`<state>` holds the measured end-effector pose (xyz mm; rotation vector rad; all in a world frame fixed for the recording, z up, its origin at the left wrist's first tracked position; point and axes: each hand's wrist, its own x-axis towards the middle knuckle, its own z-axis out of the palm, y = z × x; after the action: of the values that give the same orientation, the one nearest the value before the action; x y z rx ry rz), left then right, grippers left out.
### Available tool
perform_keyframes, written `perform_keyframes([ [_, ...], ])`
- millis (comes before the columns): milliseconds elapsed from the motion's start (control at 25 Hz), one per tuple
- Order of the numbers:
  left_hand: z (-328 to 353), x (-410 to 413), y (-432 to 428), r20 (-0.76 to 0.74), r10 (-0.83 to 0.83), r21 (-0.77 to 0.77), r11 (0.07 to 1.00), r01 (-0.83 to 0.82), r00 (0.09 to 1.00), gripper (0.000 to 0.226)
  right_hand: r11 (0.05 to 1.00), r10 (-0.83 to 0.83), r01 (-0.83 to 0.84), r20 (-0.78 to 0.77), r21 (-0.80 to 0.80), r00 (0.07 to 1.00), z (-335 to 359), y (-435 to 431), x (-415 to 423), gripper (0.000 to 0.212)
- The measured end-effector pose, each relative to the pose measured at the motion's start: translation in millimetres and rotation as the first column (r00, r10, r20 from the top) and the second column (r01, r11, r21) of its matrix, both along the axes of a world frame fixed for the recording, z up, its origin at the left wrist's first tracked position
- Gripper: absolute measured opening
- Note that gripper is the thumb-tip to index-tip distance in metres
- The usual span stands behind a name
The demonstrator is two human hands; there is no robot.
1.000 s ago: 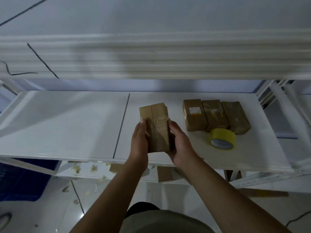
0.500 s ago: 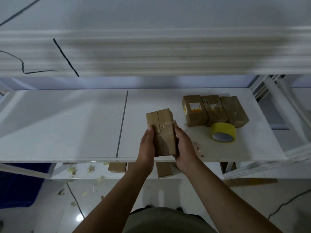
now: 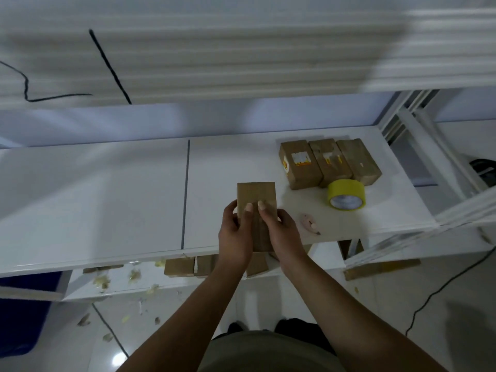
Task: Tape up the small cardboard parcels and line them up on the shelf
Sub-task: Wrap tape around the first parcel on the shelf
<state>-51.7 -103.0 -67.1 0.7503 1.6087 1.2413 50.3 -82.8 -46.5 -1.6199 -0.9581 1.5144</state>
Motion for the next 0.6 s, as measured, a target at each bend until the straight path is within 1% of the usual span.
perform_keyframes([
  [80, -4, 1, -5, -0.008, -0.006, 0.006, 1.000, 0.007, 1.000, 0.046, 1.000, -0.012, 0.012, -0.001, -0.003, 1.000, -3, -5, 1, 0.055],
  [200, -6, 1, -11, 0.108, -0.061, 0.005, 0.998, 0.061, 0.992, 0.047, 0.999, -0.044, 0.044, 0.006, 0.020, 0.999, -8, -9, 7, 0.052],
  [320, -3, 2, -10, 0.098, -0.064, 0.032, 0.998, 0.061, 0.993, 0.045, 0.997, -0.059, 0.060, -0.024, 0.039, 0.998, -9, -7, 13, 0.049],
  [440, -2, 6, -6, 0.158, -0.096, 0.065, 0.994, 0.086, 0.983, 0.047, 0.999, -0.051, 0.051, -0.069, 0.003, 0.996, -11, 1, 17, 0.048],
  [520, -5, 9, -3, 0.205, -0.109, 0.049, 0.994, 0.101, 0.973, 0.052, 0.999, -0.034, 0.032, -0.089, -0.025, 0.995, -12, 8, 22, 0.050],
  [600, -10, 13, 3, 0.136, -0.074, 0.005, 0.997, 0.074, 0.988, 0.050, 0.999, 0.024, -0.025, -0.027, -0.029, 0.999, -8, 15, 30, 0.055],
])
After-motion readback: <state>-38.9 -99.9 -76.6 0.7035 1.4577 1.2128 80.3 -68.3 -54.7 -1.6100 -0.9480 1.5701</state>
